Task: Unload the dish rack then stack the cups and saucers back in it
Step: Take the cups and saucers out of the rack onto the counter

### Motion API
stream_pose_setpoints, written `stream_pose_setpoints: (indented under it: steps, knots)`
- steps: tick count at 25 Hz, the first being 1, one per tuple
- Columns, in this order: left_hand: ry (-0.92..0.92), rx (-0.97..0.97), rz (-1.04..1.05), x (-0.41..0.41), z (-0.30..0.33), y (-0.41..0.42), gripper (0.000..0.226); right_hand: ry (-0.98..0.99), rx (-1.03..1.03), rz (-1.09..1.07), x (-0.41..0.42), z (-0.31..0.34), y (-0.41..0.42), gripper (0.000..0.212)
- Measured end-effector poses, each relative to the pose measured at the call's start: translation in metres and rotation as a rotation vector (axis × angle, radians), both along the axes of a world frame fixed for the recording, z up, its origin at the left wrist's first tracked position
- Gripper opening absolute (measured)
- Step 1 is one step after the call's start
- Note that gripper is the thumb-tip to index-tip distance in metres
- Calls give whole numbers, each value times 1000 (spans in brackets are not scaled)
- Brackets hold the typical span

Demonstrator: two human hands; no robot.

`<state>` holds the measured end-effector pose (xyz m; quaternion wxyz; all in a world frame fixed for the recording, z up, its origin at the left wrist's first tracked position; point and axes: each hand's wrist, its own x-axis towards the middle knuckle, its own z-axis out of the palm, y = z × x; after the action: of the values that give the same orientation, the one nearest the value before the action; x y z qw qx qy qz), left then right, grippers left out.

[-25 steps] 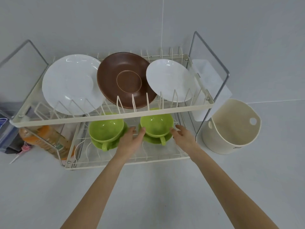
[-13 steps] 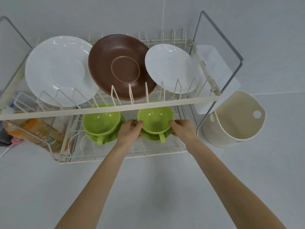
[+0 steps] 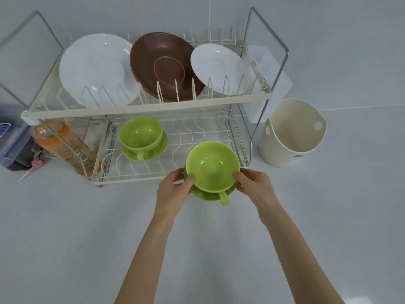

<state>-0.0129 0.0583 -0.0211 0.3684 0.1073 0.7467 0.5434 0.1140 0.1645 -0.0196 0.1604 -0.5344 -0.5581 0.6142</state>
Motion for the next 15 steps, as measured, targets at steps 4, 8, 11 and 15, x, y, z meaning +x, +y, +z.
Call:
stream_pose_setpoints:
  steps: [4, 8, 11, 15]
  knots:
    - [-10, -97, -58, 23, -19, -25, 45, -14, -54, 9, 25, -12, -22, 12]
    - [-37, -182, -93, 33, -29, -35, 59, -80, -102, 4, 34, -34, -29, 23]
    - [-43, -225, -122, 34, -35, -35, 63, -128, -120, 5, 32, -47, -28, 28]
    - [-41, -263, -138, 31, -46, -29, 66, -154, -137, 15, 29, -56, -24, 21]
